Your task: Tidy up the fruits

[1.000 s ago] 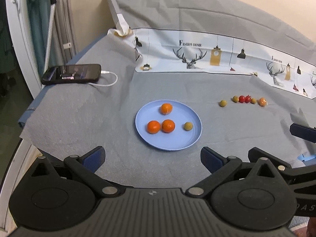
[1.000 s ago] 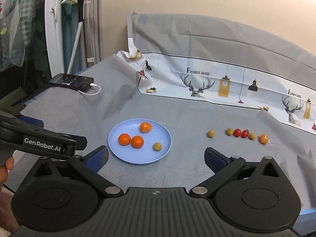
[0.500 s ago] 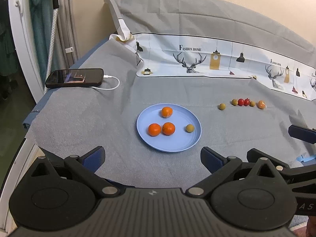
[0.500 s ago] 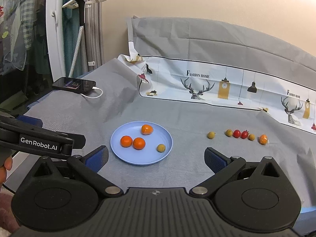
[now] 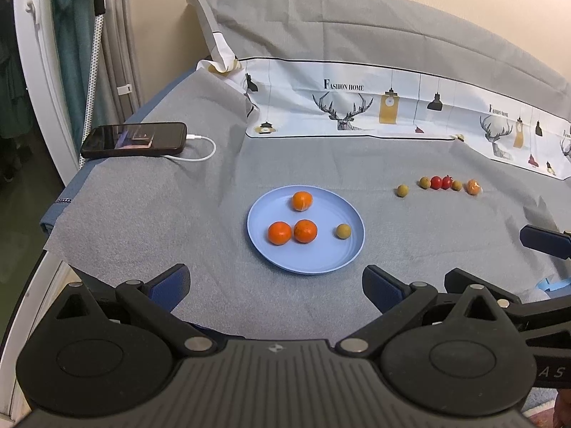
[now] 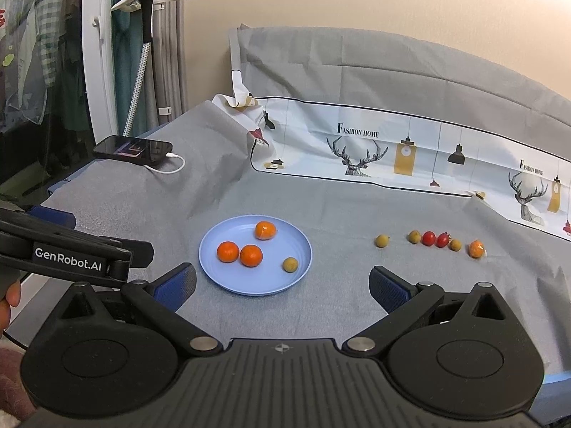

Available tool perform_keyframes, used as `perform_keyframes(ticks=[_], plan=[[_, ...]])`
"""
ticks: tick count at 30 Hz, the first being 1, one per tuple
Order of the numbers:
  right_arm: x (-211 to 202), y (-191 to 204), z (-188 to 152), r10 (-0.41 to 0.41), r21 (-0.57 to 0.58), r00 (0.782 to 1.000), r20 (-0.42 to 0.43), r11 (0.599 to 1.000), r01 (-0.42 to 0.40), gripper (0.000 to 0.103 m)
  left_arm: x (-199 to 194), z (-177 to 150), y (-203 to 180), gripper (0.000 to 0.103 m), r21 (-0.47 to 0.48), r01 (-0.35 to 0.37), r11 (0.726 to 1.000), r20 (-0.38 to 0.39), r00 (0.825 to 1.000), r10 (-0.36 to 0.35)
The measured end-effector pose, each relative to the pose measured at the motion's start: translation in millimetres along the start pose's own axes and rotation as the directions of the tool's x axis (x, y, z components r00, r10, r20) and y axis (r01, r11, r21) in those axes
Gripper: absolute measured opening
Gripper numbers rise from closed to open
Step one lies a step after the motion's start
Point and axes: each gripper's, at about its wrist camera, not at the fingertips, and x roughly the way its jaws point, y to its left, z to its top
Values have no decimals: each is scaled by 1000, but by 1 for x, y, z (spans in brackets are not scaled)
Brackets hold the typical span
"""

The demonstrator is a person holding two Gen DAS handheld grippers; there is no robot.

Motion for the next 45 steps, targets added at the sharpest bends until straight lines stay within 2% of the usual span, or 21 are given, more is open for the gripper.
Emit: perform_keyframes(ticks=[31,41,45], plan=[[24,-8,-3,17,34,998,-56,999,-15,102,25,2,-7,102,36,-17,999,-61,998,19],[44,-33,-7,-14,135,997,-70,991,23,102,46,14,-9,102,55,-54,997,-98,993,59],[58,-65,-15,-69,217,994,-89,972,87,102,65,25,-20,102,57,-36,998,-148,988,44]])
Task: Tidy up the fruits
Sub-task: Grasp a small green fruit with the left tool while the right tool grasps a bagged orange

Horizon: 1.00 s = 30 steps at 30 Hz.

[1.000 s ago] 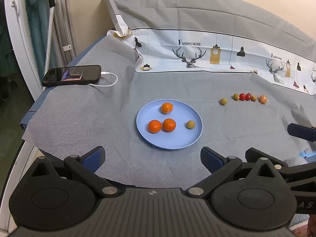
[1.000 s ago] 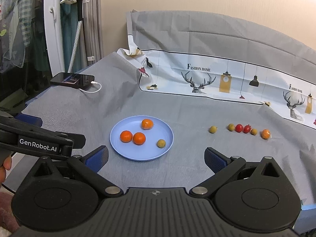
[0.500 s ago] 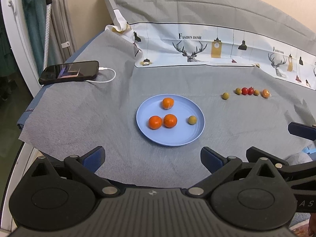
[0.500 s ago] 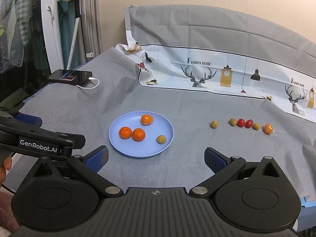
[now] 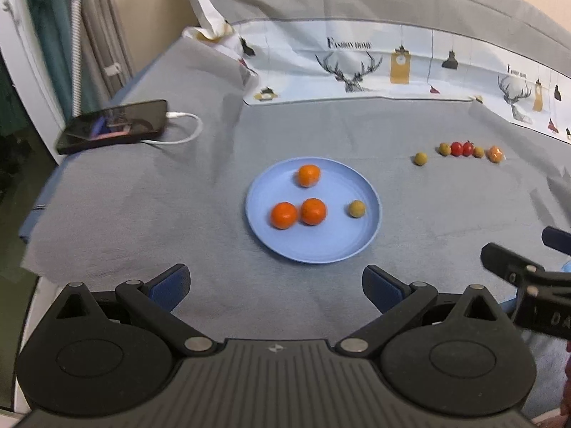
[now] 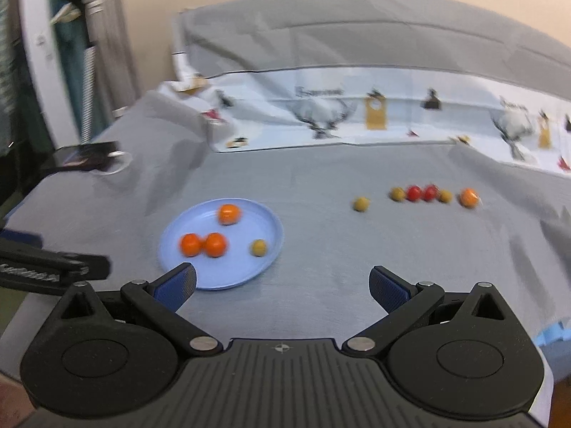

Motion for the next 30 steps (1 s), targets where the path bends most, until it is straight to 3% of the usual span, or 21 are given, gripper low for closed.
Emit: perform_keyframes(ticks=[6,11,12,15,17,21,25,27,30], plan=[[36,-75,6,-184,178,983,-3,967,181,102,30,36,-37,103,45,21,999,-30,999,-20],[86,-147,15,-329,282,944,-9,905,318,102,75,83,-91,103,107,105,989,-76,992,-97],[104,-165,18,-377,287,926,-13,886,364,102,87,93,-104,103,132,125,983,-83,990,-115],[152,-212,26,-467,309,884,-7,840,446,102,128,130,-155,103,248,180,952,-101,982,-159],[181,-236,32,-489,324,872,-25,821,470,102,157,151,-189,103,316,225,922,-103,974,-202],[236,-275,43,-457,343,888,-52,827,446,102,223,178,-249,103,376,287,881,-139,957,-253],[282,-291,56,-450,285,891,-62,847,448,102,288,187,-298,103,508,282,814,-187,958,-216],[298,-297,62,-453,277,889,-58,849,451,102,314,188,-314,103,554,287,781,-209,957,-204],[318,-298,66,-486,232,872,-57,843,485,102,347,192,-328,103,565,301,768,-236,951,-198]])
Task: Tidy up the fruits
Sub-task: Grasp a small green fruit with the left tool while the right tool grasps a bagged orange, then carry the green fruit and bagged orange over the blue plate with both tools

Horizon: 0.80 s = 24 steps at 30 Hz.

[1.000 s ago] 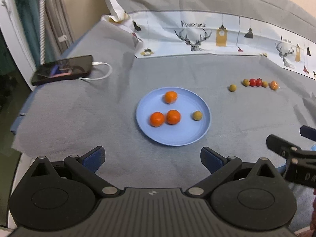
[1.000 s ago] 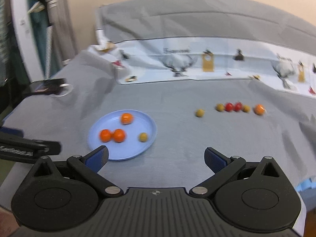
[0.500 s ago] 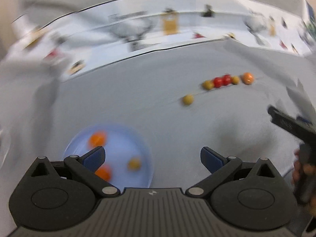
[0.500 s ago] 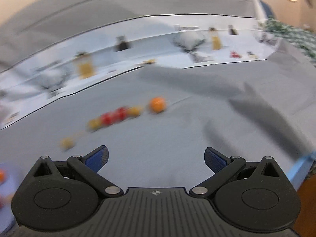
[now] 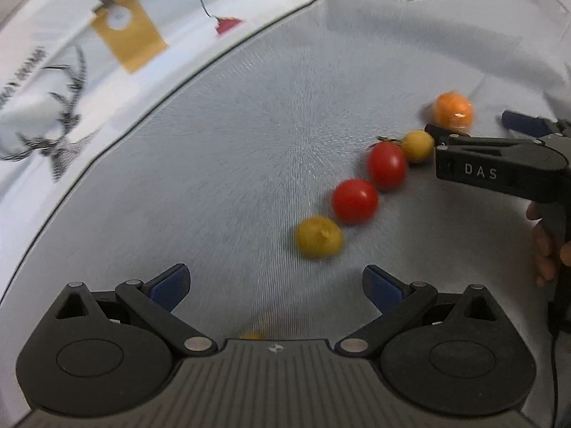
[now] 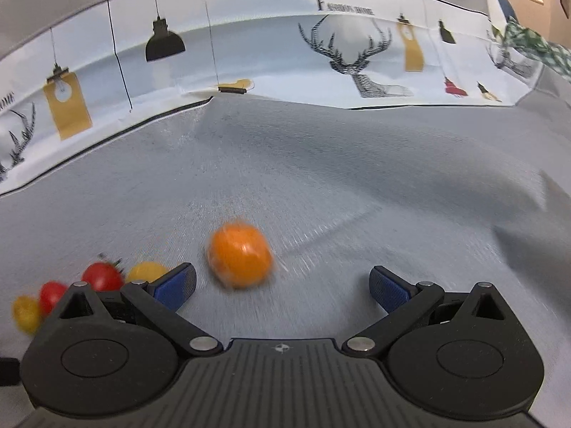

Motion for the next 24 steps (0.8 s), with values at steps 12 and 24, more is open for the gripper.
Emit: perform_keyframes(ticks=[12,24], plan=[[-10,18,-6,40,-86,995,88,996,-33,39,-12,6,3,30,4,79,997,111,991,-79],[-118,-35,13,-30,112,976,215,994,6,39,-165,-61,19,30,-172,60,983,157,987,-33]])
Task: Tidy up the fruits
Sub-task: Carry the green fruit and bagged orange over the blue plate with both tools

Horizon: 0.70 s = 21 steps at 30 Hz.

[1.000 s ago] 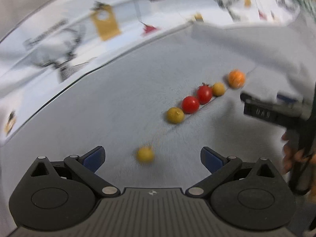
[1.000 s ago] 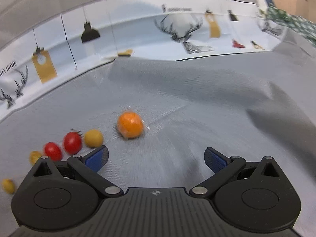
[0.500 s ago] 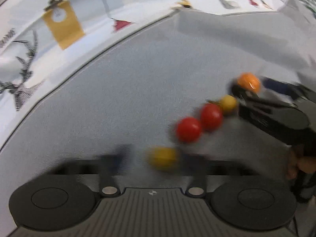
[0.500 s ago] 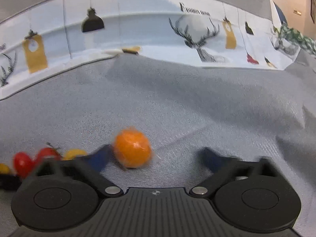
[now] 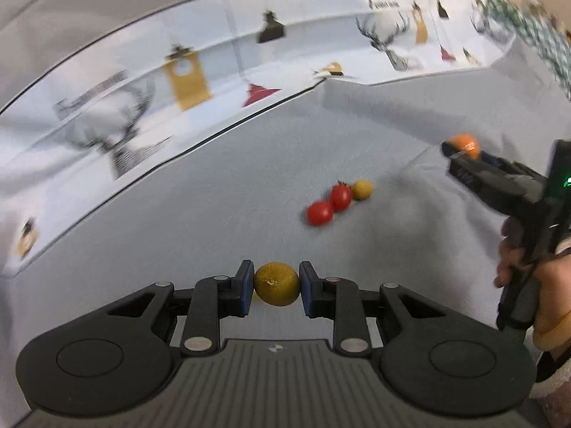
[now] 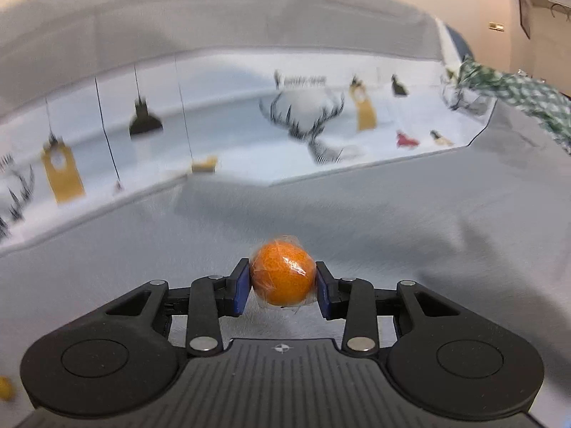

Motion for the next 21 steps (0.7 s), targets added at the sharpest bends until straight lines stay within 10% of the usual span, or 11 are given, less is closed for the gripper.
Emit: perform_keyframes(ticks=[9,21], plan=[[-187,9,-8,343,-50,937,-67,937,-346,39,-147,-111,15,30,-145,-66,987,-18,998,64],[-351,75,-51,661,-110,679,-320,686,-719,39,-270,-258,25,30,-308,-183,934,5,981,194]])
